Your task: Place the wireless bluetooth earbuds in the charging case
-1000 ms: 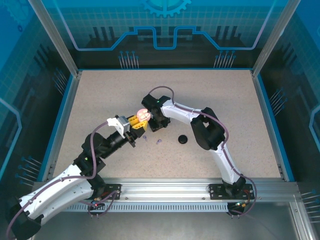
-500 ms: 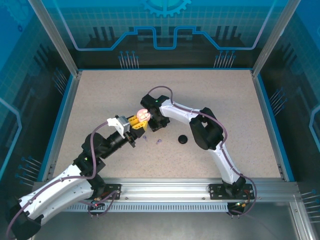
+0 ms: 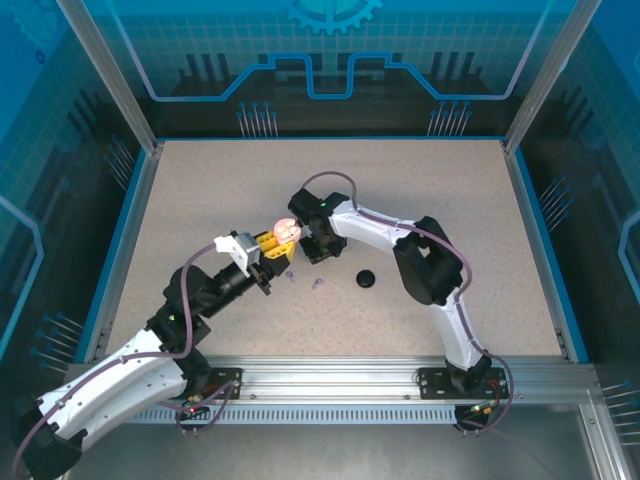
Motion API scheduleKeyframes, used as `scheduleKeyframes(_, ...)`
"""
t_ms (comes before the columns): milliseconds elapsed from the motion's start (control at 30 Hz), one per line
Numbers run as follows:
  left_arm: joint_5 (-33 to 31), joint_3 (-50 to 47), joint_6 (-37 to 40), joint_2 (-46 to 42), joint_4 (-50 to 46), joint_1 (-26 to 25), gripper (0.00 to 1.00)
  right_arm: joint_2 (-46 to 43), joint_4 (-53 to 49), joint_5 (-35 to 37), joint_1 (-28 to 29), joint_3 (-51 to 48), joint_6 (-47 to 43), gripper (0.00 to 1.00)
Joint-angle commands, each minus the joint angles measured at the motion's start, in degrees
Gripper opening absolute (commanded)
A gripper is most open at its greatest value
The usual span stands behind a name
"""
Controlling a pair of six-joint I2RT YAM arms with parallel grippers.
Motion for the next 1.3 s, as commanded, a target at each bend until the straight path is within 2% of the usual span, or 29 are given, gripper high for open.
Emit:
scheduleKeyframes(0,-1.0,0.3,0.6,0.0,1.5,-0.4,0.08,-10.9,4.3,0.6,-1.3,-4.4,1.2,0.25)
scheduleKeyframes(367,0.7,-0.1,-1.9,6.4,7.1,-0.3,0.08,-41.1,14.5,-0.1,-2.5,-21.6,1.0,0.24)
scheduleKeyframes(533,2.5,0.7,-3.3,11.3,10.2,-0.4,0.08,-53.7,21.9,-3.0,-2.6,-27.5,1.1,0.24)
scheduleKeyframes(633,3.4,1.2,-4.1,13.4,11.9,-0.4,0.07,-58.6,25.9,-7.5,-2.5,-29.5,0.9,0.24)
scheduleKeyframes(833,6.2,2.2,-4.9,17.4,15.1,-0.4,0.07,-62.1,31.8,-11.8,1.2,-30.6,-0.4,0.24)
scheduleKeyframes(1000,8.1,2.2,-4.5,19.2,18.4,-0.3,0.07,-60.6,35.1,-10.9,5.4,-30.3,-2.1,0.24)
scheduleKeyframes(1267,8.5,2.3,-4.1,19.1,18.6,-0.4,0.07,-55.7,35.2,-8.1,8.4,-28.1,-3.9,0.24)
